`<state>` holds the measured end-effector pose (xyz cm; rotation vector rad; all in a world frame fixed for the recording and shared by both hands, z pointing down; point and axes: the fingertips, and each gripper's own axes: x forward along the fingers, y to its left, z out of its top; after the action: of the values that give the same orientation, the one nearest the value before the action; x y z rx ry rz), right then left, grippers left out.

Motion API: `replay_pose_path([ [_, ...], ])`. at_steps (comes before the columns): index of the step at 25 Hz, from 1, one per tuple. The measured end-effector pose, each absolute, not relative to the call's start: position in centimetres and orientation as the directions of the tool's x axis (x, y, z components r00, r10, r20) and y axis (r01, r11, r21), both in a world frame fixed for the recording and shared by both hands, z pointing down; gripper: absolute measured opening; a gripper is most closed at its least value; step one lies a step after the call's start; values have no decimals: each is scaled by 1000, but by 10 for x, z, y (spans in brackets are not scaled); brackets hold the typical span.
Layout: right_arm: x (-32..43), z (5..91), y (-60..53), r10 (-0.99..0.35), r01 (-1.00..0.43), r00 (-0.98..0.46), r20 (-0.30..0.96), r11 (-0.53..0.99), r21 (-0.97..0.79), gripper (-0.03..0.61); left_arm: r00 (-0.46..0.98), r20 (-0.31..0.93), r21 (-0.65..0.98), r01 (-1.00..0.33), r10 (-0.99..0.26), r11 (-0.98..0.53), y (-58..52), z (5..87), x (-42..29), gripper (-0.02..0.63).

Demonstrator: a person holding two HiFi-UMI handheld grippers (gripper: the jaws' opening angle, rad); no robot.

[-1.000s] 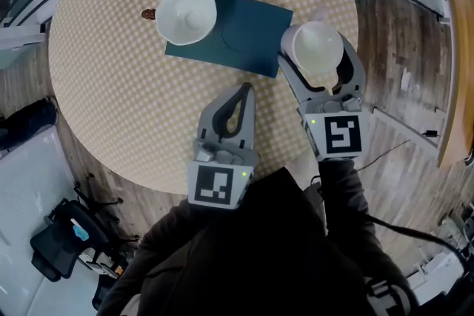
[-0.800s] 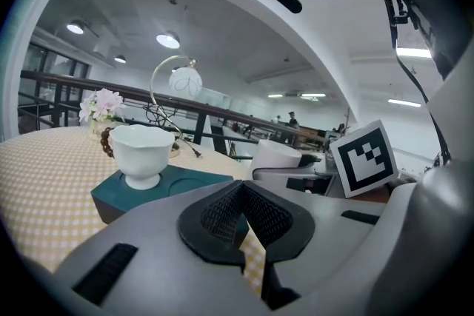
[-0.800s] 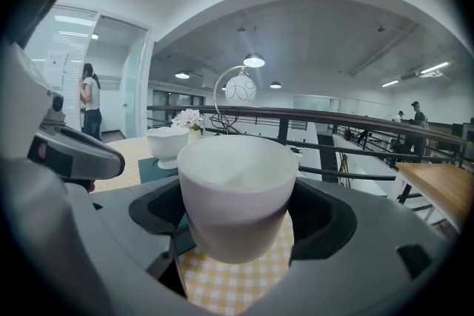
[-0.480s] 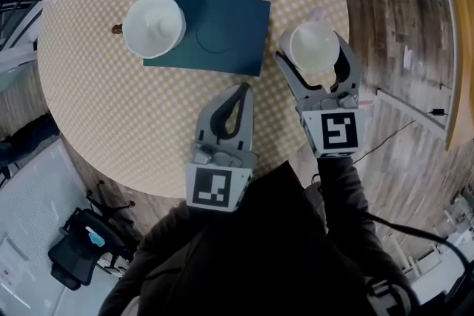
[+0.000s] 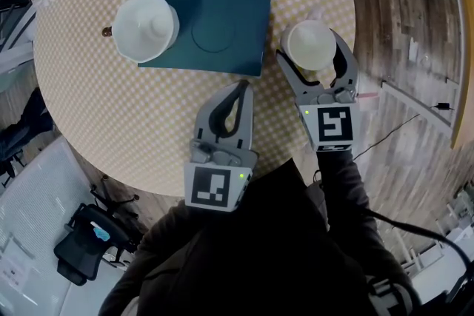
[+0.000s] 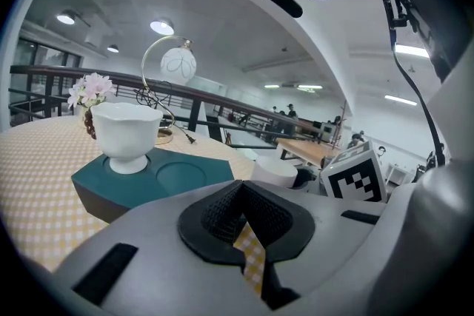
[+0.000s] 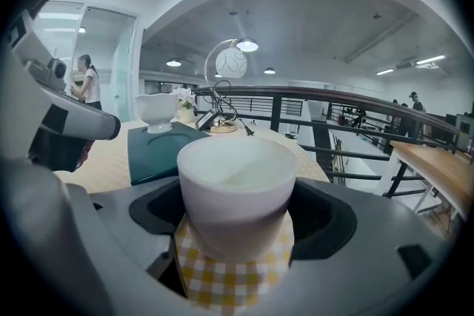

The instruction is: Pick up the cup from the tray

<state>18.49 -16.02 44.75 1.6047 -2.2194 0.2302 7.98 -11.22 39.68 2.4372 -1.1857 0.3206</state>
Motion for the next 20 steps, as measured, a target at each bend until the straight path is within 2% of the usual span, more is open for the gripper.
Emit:
replay_pose_path([
  [20, 182, 469, -149, -859, -934, -269, 435, 344, 102, 377, 605, 373, 254, -796, -703, -550, -108, 395, 73, 3],
])
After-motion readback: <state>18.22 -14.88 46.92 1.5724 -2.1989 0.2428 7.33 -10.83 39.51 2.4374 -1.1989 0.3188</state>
